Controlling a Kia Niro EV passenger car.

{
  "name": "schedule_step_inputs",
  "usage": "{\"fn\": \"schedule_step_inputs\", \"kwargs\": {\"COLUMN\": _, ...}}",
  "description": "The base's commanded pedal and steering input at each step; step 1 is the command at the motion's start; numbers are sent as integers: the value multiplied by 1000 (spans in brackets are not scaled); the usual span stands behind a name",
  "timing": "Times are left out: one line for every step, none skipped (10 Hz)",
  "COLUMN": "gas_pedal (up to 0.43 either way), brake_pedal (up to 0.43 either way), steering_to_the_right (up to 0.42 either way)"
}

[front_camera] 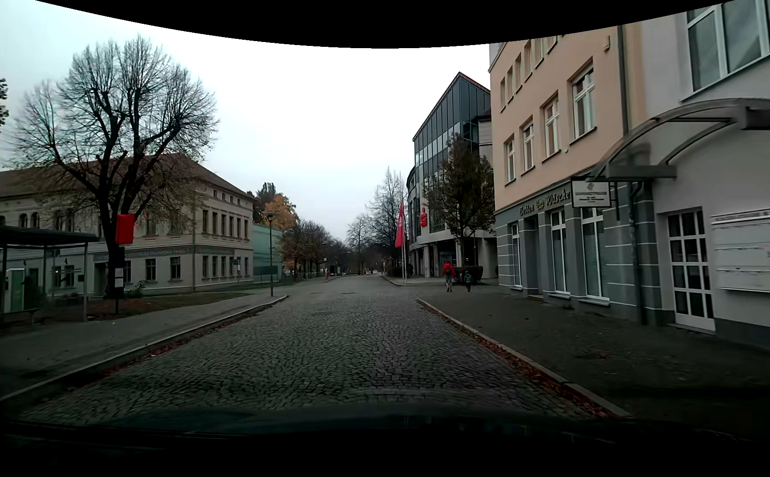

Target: Follow the waypoints while adhering to traffic rules and regulations

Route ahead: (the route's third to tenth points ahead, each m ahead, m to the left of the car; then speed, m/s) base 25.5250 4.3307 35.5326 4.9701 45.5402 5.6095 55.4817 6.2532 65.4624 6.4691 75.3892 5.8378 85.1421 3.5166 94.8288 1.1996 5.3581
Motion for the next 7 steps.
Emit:
{"fn": "schedule_step_inputs", "kwargs": {"gas_pedal": 110, "brake_pedal": 0, "steering_to_the_right": -36}}
{"fn": "schedule_step_inputs", "kwargs": {"gas_pedal": 98, "brake_pedal": 0, "steering_to_the_right": -36}}
{"fn": "schedule_step_inputs", "kwargs": {"gas_pedal": 98, "brake_pedal": 0, "steering_to_the_right": -39}}
{"fn": "schedule_step_inputs", "kwargs": {"gas_pedal": 98, "brake_pedal": 0, "steering_to_the_right": -44}}
{"fn": "schedule_step_inputs", "kwargs": {"gas_pedal": 98, "brake_pedal": 0, "steering_to_the_right": -46}}
{"fn": "schedule_step_inputs", "kwargs": {"gas_pedal": 28, "brake_pedal": 0, "steering_to_the_right": -47}}
{"fn": "schedule_step_inputs", "kwargs": {"gas_pedal": 0, "brake_pedal": 0, "steering_to_the_right": -49}}
